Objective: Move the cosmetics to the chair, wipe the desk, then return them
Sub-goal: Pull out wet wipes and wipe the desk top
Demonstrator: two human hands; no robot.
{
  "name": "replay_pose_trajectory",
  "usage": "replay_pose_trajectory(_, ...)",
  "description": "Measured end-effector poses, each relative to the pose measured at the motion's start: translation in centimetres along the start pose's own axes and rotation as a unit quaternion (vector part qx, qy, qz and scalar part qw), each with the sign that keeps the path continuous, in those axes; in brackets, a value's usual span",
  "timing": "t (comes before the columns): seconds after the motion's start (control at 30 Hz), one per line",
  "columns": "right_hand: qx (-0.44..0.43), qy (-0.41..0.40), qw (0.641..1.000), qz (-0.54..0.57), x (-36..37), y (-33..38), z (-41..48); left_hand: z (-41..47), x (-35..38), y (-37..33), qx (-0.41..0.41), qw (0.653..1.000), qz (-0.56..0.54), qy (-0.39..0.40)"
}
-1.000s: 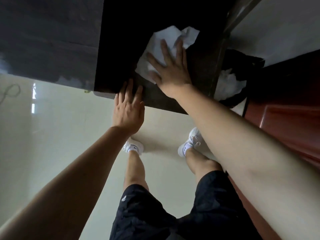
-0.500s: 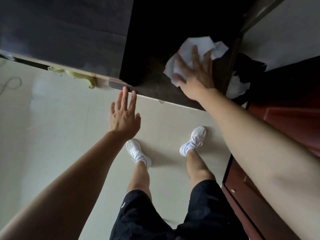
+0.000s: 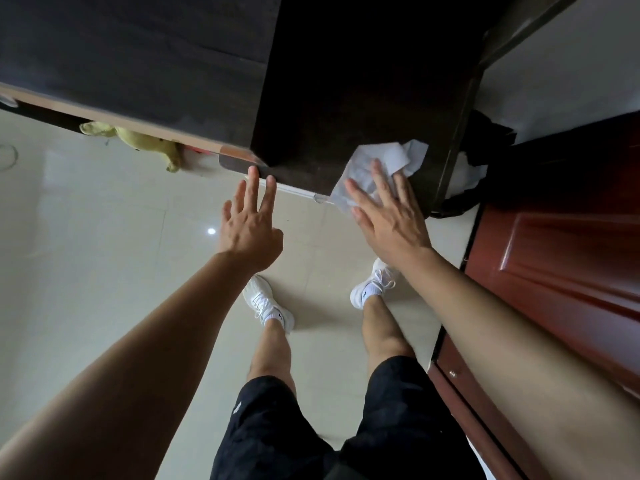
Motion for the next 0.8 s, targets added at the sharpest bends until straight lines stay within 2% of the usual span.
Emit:
replay_pose_trajectory(0.1, 0.016, 0.01, 1.0, -0.018, -0.3, 0.0, -0.1, 0.0, 0.0, 0.0, -0.001, 1.0, -0.002, 0.002)
replay_pose_trajectory(0.2, 0.024, 0.006, 1.0, -0.017, -1.3, 3.7, 3.0, 0.0, -0.1, 0.2, 0.004, 1.0, 0.006, 0.005)
replay_pose_trajectory(0.3, -0.053, 0.015, 0.997, -0.046, -1.5, 8.2, 6.8, 0.1, -0.3, 0.2, 0.004, 1.0, 0.016, 0.0)
replay_pose_trajectory(0.37, -0.067, 0.03, 0.996, -0.045, -1.4, 9.3, 7.8, 0.2, -0.3, 0.2, 0.003, 1.0, 0.014, -0.003)
replay_pose_trajectory(0.47, -0.058, 0.003, 0.998, -0.009, -0.9, 6.6, 5.9, 0.2, -0.2, 0.2, -0.006, 1.0, 0.009, -0.005)
replay_pose_trajectory(0.57, -0.013, -0.054, 0.998, 0.039, -0.6, 0.1, 1.5, 0.1, 0.0, 0.0, -0.006, 1.0, -0.002, -0.005)
replay_pose_trajectory(0.67, 0.031, -0.037, 0.998, 0.029, -0.5, -5.7, -1.7, 0.0, 0.0, 0.0, -0.001, 1.0, -0.006, -0.005)
replay_pose_trajectory(0.8, 0.085, -0.04, 0.996, 0.0, -1.7, -6.6, 0.5, 0.0, 0.0, 0.1, 0.001, 1.0, 0.004, -0.005)
Point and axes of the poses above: each hand's wrist, its own z-axis towards the middle knuckle, its own x-axis out of the palm, y = z × x, the point moved 1 cm from there along z, towards the middle knuckle, and after that the axes turned 4 degrees about x, right-handed, at the moved point
